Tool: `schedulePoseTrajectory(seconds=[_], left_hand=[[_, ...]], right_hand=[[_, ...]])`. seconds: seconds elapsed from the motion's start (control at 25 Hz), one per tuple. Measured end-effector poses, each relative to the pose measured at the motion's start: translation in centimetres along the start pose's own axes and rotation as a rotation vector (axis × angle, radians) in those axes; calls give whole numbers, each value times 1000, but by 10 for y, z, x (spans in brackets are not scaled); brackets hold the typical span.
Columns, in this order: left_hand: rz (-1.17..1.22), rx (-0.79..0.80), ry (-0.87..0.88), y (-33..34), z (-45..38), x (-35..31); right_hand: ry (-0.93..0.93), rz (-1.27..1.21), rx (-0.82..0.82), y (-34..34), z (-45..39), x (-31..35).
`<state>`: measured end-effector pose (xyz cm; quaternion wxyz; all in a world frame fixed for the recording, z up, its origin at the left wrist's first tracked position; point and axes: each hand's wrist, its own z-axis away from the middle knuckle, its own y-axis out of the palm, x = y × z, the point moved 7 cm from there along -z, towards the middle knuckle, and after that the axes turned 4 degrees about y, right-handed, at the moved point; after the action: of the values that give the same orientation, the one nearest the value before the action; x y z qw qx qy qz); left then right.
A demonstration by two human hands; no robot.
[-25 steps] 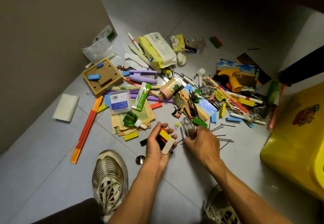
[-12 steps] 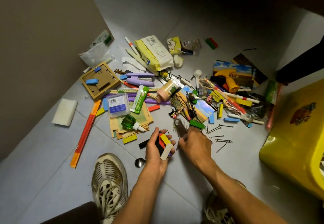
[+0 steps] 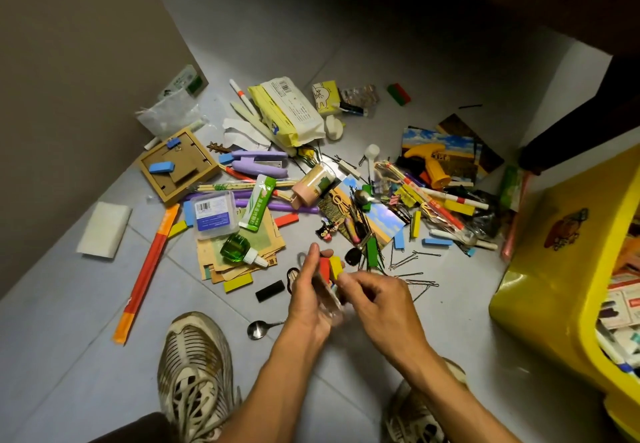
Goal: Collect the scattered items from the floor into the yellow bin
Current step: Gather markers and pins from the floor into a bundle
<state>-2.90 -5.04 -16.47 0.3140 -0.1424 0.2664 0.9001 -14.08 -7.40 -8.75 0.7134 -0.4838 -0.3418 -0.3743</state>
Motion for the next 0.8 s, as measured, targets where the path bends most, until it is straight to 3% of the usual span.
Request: schedulePoseTrajectory(seconds=[0.12,0.2,0.28,0.44,0.52,0.64,0.8], left_hand=[[-39,-68,8,-5,-1,-4],[-81,-116,11,-11,-2,-7],[-101,-145,14,-17,-4,-10],[-76,-140,30,-15,-10,-14],[-63,-107,23,-8,-13,-12],[-42,-57,24,8,-8,-9],[3,45,52,22,-4,-14]], right_hand=[[74,227,-177,-16,-28,-25],[214,496,-129,-16,-47,-51],[281,588,-53,-12,-61,-66],[293,280,-236,-27,-63,-47],[185,54,-123,-15,-50,-24],[36,-15,76,0,-32,4],[10,12,25,-18,-50,11]])
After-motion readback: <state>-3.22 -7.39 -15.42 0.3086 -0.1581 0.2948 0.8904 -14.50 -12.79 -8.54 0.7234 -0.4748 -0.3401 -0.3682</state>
